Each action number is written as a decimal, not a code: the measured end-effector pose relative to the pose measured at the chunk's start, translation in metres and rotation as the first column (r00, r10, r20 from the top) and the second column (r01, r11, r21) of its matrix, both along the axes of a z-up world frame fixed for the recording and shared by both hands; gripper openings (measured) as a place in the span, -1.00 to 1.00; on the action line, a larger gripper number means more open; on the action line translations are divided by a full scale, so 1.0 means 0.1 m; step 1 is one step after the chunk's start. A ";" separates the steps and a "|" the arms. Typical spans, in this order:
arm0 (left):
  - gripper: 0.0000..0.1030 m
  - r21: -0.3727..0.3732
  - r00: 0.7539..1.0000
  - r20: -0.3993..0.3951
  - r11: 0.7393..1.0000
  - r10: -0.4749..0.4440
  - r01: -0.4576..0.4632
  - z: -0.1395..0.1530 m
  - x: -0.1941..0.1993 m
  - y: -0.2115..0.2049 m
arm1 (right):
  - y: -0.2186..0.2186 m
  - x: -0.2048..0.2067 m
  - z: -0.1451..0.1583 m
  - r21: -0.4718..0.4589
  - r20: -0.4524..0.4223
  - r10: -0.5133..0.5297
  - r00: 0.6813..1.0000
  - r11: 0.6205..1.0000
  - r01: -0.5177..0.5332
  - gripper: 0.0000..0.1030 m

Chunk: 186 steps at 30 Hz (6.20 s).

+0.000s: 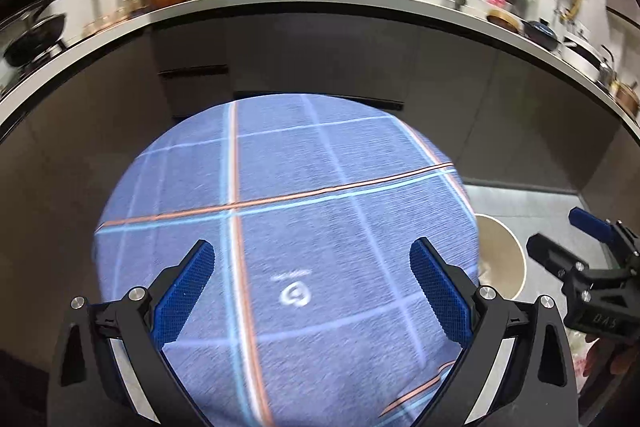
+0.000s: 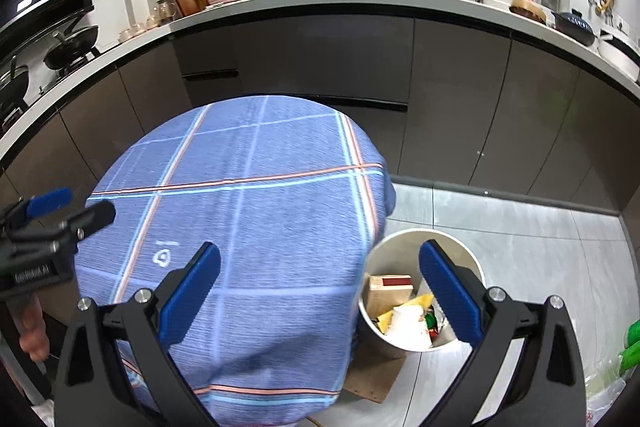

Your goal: Collect trash

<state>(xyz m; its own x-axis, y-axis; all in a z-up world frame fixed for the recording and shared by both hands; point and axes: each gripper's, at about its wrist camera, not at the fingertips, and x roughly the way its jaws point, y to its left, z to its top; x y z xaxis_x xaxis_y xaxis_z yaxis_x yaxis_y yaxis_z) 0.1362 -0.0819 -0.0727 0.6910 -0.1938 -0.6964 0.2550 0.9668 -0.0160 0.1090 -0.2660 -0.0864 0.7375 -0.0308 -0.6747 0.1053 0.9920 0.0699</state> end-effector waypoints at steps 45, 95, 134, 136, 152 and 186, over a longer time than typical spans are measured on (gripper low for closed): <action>0.84 -0.054 0.988 0.026 0.987 0.153 -0.152 0.17 -0.70 0.85 | 0.94 -0.37 0.47 -0.075 0.073 0.042 0.996 0.997 -0.037 0.93; 0.83 -0.077 0.990 0.021 0.988 0.136 -0.135 0.19 -0.68 0.80 | 0.95 -0.42 0.52 -0.072 0.083 0.023 0.996 0.997 -0.017 0.93; 0.83 -0.076 0.992 0.024 0.990 0.122 -0.120 0.20 -0.65 0.79 | 0.96 -0.42 0.51 -0.069 0.083 0.021 0.996 0.998 -0.015 0.93; 0.84 -0.076 0.992 0.025 0.990 0.123 -0.120 0.20 -0.65 0.79 | 0.96 -0.42 0.51 -0.070 0.082 0.021 0.996 0.997 -0.015 0.93; 0.83 -0.077 0.993 0.025 0.991 0.116 -0.113 0.22 -0.62 0.78 | 0.95 -0.42 0.51 -0.068 0.082 0.021 0.996 0.998 -0.016 0.93; 0.83 -0.072 0.996 0.033 0.994 0.084 -0.082 0.17 -0.58 0.77 | 0.99 -0.45 0.51 -0.067 0.079 -0.009 0.997 0.998 0.015 0.93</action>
<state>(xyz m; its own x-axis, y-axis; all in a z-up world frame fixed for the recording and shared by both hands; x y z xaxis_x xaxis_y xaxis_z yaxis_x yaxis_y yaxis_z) 0.0777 -0.0045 -0.0557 0.7311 -0.1825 -0.6574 0.1757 0.9814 -0.0771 0.0638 -0.1671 -0.0355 0.7874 -0.0833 -0.6107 0.1140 0.9934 0.0115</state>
